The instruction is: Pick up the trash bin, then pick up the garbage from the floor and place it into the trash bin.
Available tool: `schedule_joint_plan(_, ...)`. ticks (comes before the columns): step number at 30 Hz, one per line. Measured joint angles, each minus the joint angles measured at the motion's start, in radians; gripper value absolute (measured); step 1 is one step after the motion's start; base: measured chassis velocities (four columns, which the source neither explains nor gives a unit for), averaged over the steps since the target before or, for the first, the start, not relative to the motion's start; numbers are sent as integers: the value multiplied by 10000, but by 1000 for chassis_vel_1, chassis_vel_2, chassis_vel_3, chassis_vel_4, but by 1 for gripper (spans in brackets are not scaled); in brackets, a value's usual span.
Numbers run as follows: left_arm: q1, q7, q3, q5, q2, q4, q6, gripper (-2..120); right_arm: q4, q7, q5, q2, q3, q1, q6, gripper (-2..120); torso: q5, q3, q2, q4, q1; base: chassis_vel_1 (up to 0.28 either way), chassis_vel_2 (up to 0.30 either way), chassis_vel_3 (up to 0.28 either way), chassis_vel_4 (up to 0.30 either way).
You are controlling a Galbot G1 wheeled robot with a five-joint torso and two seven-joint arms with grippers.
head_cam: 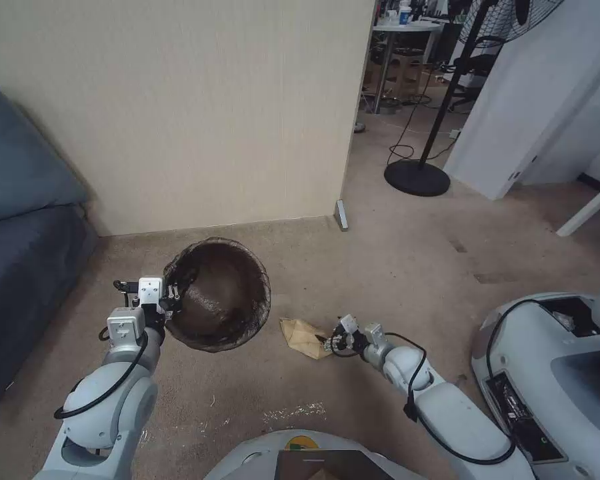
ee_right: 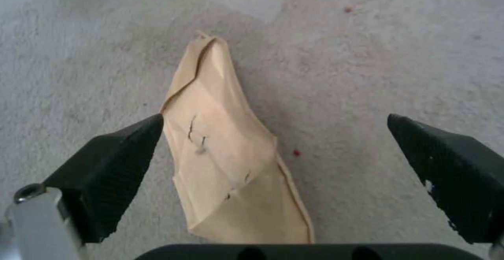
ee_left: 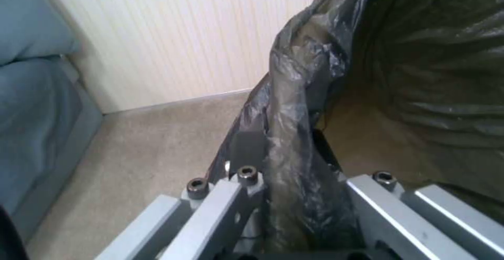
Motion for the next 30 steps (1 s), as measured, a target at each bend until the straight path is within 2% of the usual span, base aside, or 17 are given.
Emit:
schedule_joint_plan(12,65,16,-72,13,-37,-99,-2,3,-1041,-248,-449,467,-455,551,300,100,-1,0,0,0,0,0,0,0,0)
schedule_joint_plan(26,56,30,-4,35,-71,-70,-8,3,-2476,-356,-1089,1419,-604,910,680,100,-1,0,0,-1,0,0,0,0,0)
schedule_joint_plan(28,55,32,-3,40,-93,-66,-8,3,-2570,-357,-1125,1480,-604,913,709,98,0,1,0,-1,0,0,0,0,0)
schedule_joint_plan(30,81,32,-2,47,-117,-68,-7,3,-2641,-342,-1163,1539,-604,909,725,92,-1,0,0,0,0,0,0,0,0)
